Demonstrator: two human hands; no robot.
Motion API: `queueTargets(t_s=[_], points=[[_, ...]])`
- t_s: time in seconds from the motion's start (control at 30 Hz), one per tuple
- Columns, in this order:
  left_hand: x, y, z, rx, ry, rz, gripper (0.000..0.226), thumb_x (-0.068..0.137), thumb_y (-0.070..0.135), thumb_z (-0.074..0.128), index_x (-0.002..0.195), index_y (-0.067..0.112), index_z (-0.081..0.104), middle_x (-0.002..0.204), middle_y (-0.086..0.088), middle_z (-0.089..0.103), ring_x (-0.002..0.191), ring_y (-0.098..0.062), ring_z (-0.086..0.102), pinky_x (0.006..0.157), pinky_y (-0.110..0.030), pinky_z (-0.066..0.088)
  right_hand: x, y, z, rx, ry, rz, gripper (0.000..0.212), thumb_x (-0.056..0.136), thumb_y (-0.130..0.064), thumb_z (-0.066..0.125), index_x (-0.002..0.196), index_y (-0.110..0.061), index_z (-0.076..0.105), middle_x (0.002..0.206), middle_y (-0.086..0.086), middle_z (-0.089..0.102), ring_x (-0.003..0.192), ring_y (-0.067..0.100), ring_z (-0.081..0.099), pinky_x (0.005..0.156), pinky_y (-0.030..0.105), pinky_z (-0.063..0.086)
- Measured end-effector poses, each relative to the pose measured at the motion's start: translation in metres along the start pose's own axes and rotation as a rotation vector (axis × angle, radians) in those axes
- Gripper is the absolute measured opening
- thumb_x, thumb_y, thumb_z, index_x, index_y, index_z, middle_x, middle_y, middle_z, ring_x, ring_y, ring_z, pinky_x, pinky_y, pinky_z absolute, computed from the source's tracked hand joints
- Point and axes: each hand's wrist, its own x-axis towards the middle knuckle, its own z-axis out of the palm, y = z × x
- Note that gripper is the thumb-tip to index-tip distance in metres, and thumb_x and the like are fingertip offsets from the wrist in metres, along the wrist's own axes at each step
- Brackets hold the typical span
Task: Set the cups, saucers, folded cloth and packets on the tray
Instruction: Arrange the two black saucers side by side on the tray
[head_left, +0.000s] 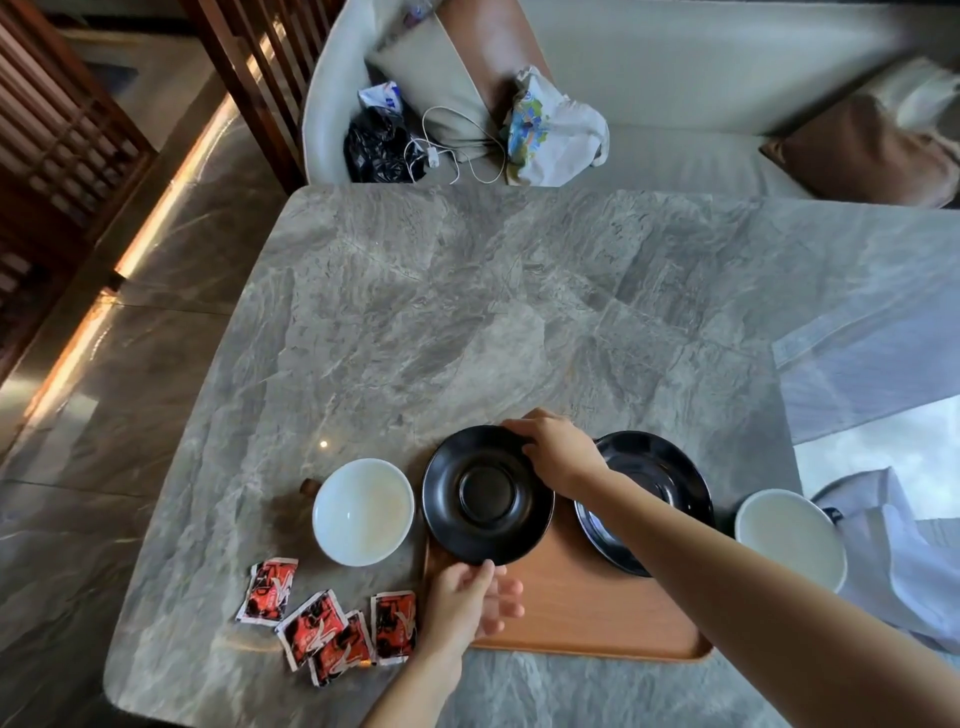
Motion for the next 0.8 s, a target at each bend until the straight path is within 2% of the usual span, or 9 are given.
queueTargets(t_s=[0.13, 0.27, 0.4, 0.8], points=[[0.003, -0.002, -0.003, 0.012, -0.015, -0.002, 0.021, 0.096, 0.018, 0.049, 0.089, 0.003, 0.061, 0.065, -0.004, 0.074, 0.052, -0.017, 0.067, 0.040, -0.018, 0.040, -0.001, 0.000, 0.004, -0.061, 0.035, 0.000, 0.044, 0.086, -0.010, 0.048, 0.121, -0.036, 0.056, 0.112, 0.002, 0.057, 0.105, 0.028, 0.056, 0.080, 0.037, 0.046], [0.007, -0.006, -0.005, 0.085, -0.037, 0.019, 0.025, 0.097, 0.025, 0.047, 0.091, 0.005, 0.062, 0.068, -0.003, 0.074, 0.056, -0.016, 0.067, 0.044, -0.019, 0.042, -0.001, 0.002, 0.006, -0.209, 0.104, -0.016, 0.043, 0.090, -0.017, 0.050, 0.127, -0.040, 0.052, 0.114, -0.003, 0.060, 0.110, 0.024, 0.044, 0.086, 0.038, 0.037], [0.010, -0.008, -0.006, 0.165, -0.065, 0.040, 0.030, 0.098, 0.030, 0.043, 0.092, 0.007, 0.061, 0.069, -0.003, 0.074, 0.057, -0.016, 0.068, 0.046, -0.019, 0.042, 0.001, 0.001, 0.005, -0.162, 0.103, 0.028, 0.043, 0.089, -0.016, 0.050, 0.124, -0.042, 0.054, 0.109, -0.001, 0.061, 0.111, 0.024, 0.041, 0.088, 0.038, 0.032], [0.010, -0.010, -0.003, 0.234, -0.082, 0.071, 0.036, 0.099, 0.035, 0.037, 0.091, 0.010, 0.063, 0.070, 0.000, 0.075, 0.060, -0.013, 0.069, 0.049, -0.018, 0.042, 0.003, 0.000, 0.010, -0.063, 0.132, 0.121, 0.033, 0.091, -0.019, 0.051, 0.119, -0.034, 0.061, 0.112, 0.004, 0.062, 0.114, 0.028, 0.047, 0.094, 0.040, 0.036]])
